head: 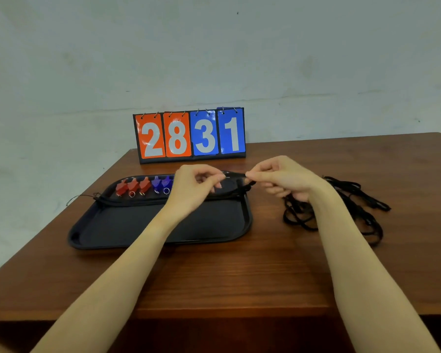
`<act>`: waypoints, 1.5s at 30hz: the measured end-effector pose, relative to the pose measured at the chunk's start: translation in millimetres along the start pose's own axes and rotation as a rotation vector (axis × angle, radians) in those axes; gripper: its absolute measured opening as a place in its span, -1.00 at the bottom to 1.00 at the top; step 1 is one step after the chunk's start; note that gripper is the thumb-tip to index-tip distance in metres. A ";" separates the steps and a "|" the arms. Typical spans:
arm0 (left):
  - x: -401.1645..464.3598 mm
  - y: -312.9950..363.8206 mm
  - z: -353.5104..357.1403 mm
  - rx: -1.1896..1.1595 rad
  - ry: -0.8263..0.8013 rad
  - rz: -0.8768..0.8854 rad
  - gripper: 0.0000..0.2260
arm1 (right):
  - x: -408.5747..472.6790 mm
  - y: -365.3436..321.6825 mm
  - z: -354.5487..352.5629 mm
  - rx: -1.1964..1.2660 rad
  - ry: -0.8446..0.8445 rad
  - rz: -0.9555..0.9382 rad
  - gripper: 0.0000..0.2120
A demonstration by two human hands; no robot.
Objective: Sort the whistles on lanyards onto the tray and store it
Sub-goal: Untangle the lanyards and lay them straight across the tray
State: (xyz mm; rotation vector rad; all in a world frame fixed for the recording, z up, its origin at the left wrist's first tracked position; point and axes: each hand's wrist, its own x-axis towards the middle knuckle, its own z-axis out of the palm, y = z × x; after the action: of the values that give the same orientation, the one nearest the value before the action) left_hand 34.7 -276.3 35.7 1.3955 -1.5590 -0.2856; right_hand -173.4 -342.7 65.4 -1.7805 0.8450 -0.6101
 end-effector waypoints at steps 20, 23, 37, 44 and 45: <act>6.1 -41.9 -72.5 -0.440 1.191 -0.558 -0.83 | -8.4 11.0 -31.5 0.129 0.271 -0.008 -0.78; 1.5 -42.7 -83.6 -0.393 1.199 -0.548 -0.83 | -2.0 14.2 -24.7 0.118 0.265 -0.023 -0.87; -43.0 -86.8 -141.3 0.354 0.768 -0.513 -0.87 | 23.2 17.5 20.1 -0.468 0.417 -0.144 -0.90; -45.0 -85.6 -138.7 0.499 0.692 -0.545 -0.88 | 28.9 23.4 33.9 -0.669 0.493 -0.111 -0.83; -45.3 -86.8 -138.9 0.510 0.690 -0.547 -0.88 | 28.6 23.4 36.3 -0.697 0.486 -0.109 -0.83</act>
State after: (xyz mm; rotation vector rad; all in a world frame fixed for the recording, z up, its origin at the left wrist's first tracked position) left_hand 188.8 -206.9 18.5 2.0320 -0.6776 0.2816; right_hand -134.8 -349.2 31.4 -2.3543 1.4240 -0.9165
